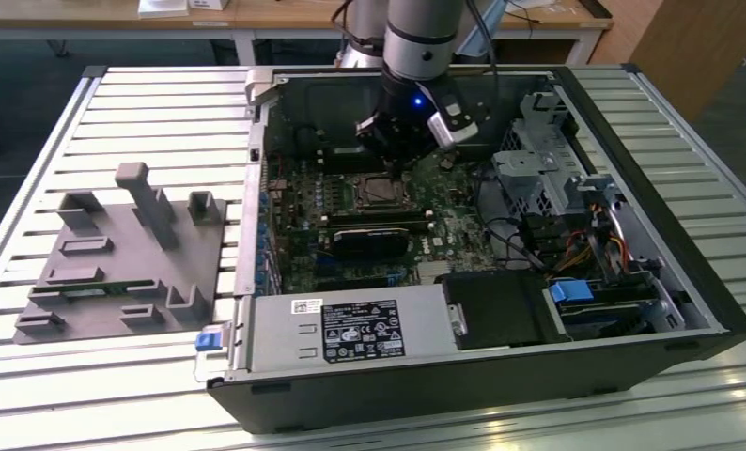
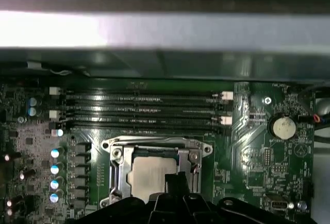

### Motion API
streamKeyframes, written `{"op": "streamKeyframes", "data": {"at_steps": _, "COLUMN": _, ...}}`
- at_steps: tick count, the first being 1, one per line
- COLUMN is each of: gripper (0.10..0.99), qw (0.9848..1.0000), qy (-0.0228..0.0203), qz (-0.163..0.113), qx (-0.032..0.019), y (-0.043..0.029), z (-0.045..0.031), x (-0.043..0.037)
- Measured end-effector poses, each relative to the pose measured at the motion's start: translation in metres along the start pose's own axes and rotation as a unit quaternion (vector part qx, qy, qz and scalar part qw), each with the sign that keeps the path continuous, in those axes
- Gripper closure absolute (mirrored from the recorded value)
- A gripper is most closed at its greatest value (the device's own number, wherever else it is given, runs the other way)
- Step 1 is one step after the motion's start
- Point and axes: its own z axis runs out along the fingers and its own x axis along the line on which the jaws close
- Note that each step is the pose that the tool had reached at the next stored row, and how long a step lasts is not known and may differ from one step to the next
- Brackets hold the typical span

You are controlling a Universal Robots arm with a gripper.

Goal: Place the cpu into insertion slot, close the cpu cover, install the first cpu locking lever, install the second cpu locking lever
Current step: 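Install the second cpu locking lever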

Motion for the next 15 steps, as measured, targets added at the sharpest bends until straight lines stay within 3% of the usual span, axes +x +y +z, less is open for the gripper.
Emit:
{"op": "streamKeyframes", "data": {"at_steps": 4, "gripper": 0.98, "qw": 1.0, "qy": -0.0011, "qz": 0.0, "qx": -0.0002, "y": -0.0053, "z": 0.0004, "x": 0.0002}}
{"op": "streamKeyframes", "data": {"at_steps": 8, "gripper": 0.98, "qw": 1.0, "qy": -0.0083, "qz": 0.0, "qx": -0.0001, "y": -0.0065, "z": 0.0, "x": 0.001}}
{"op": "streamKeyframes", "data": {"at_steps": 15, "gripper": 0.98, "qw": 0.9999, "qy": -0.0117, "qz": 0.0, "qx": -0.0013, "y": -0.0082, "z": -0.0095, "x": 0.0014}}
